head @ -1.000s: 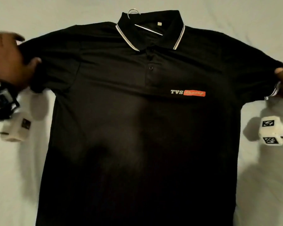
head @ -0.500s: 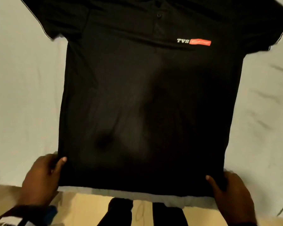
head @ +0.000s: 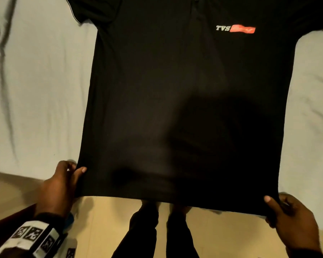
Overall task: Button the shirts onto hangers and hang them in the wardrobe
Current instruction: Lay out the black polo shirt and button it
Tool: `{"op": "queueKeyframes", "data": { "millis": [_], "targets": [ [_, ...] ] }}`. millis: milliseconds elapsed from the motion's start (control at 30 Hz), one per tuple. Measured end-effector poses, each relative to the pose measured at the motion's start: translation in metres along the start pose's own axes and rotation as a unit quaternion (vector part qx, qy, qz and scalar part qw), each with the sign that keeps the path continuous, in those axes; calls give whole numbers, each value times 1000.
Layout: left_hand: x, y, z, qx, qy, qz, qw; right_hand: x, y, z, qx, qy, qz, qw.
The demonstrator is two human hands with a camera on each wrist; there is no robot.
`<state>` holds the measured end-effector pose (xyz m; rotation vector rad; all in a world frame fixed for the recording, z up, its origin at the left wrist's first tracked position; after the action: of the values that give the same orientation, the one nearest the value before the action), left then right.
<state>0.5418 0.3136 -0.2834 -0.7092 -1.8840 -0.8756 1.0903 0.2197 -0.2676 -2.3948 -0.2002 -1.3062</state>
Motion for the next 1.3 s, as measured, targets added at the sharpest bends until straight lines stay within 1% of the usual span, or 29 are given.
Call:
{"op": "queueKeyframes", "data": {
  "millis": [100,300,367,467,500,533,567,600,633,667,700,733,767,800,833,867,900,933,967,1033,1100,1133,1200,1300],
  "targets": [
    [1,2,-6,1,10,-8,1000,1,5,0,24,24,-24,999],
    [6,0,-15,-2,-8,16,1000,4,24,-8,22,45,-40,998],
    [4,-4,-18,-10,-4,44,999,-2,31,-8,32,43,-53,997],
    [4,-4,-15,-29,0,73,997,-6,36,-7,35,29,-104,994],
    [5,-12,-12,-22,-2,92,996,-4,34,-7,32,17,-123,992],
    [8,-17,-9,-37,-7,135,990,-1,32,-8,40,16,-146,988],
    [13,-15,-6,-81,5,211,974,4,24,-9,70,37,-167,983],
    [17,-4,-5,-128,41,261,956,9,10,-13,120,78,-191,971],
    [16,16,-11,-190,76,260,944,9,-7,-23,180,124,-209,953],
    [9,41,-24,-233,91,204,946,1,-26,-37,243,150,-225,931],
    [2,72,-40,-275,97,137,947,-15,-44,-51,296,149,-233,914],
    [-9,105,-56,-321,93,90,938,-37,-62,-66,339,127,-232,903],
    [-27,128,-69,-360,75,78,927,-63,-78,-79,380,95,-230,891],
    [-47,141,-78,-393,53,93,913,-90,-89,-90,420,70,-235,874],
    [-63,146,-78,-412,37,120,903,-114,-98,-97,453,50,-246,855],
    [-75,143,-70,-412,21,147,899,-132,-103,-100,484,37,-256,836],
    [-82,137,-57,-400,17,167,901,-143,-103,-97,500,27,-265,824],
    [-85,128,-45,-386,20,183,904,-146,-98,-89,504,28,-268,820],
    [-85,115,-33,-370,23,197,908,-143,-88,-76,494,34,-266,827],
    [-78,85,-17,-335,37,204,919,-118,-59,-45,432,75,-254,862],
    [-65,61,-6,-268,52,190,943,-90,-34,-21,342,112,-244,901],
    [-60,53,-5,-237,51,188,952,-82,-26,-15,311,110,-246,911],
    [-56,48,-5,-214,40,195,956,-79,-26,-14,293,85,-252,918],
    [-51,58,-7,-214,11,213,953,-77,-42,-22,285,70,-258,921]
  ]
}}
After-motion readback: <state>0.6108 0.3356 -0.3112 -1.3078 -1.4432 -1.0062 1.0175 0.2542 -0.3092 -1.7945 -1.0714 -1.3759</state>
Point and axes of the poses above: each hand's wrist, its own z-axis towards the middle knuckle, its own x-axis out of the back of the hand, y = z × x, the point moved 6 cm from there along z, towards the middle knuckle, and after that the axes turned 14 degrees about y, right-handed, at the moved point
